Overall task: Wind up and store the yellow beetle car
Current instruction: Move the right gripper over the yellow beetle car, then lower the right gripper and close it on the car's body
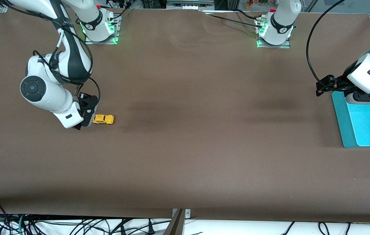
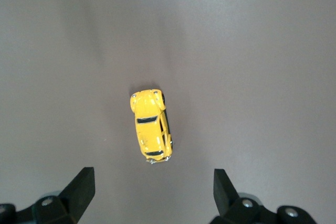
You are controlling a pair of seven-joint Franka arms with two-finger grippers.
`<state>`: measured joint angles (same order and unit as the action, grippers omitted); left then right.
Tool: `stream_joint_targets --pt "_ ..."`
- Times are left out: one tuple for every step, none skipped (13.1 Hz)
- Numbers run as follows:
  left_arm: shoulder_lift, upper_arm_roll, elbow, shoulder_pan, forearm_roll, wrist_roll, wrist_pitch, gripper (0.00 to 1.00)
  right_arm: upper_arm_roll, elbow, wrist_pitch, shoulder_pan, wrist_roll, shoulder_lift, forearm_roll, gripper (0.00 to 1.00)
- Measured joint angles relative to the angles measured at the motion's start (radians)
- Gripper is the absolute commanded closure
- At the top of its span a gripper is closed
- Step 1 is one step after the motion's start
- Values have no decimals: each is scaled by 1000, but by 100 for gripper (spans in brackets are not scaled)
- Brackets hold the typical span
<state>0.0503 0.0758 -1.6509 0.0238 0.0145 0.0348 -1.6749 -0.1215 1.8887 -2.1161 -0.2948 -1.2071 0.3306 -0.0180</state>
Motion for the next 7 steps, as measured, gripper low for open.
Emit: stream_joint_targets --pt "0 0 0 0 0 0 0 0 0 2 -18 0 -27 11 0 0" --pt "0 0 0 0 0 0 0 0 0 12 -45 0 -44 17 0 0" --pt "0 0 0 0 0 0 0 0 0 40 -88 1 -59 17 0 0" --pt "0 0 0 0 0 0 0 0 0 82 -144 1 -72 14 0 0" --pt "0 0 0 0 0 0 1 0 2 137 -212 1 -80 8 0 0" --pt "0 0 0 0 0 0 2 0 7 197 -282 1 -83 1 0 0" --pt "0 0 0 0 0 0 4 0 11 257 -354 2 -83 -6 0 0"
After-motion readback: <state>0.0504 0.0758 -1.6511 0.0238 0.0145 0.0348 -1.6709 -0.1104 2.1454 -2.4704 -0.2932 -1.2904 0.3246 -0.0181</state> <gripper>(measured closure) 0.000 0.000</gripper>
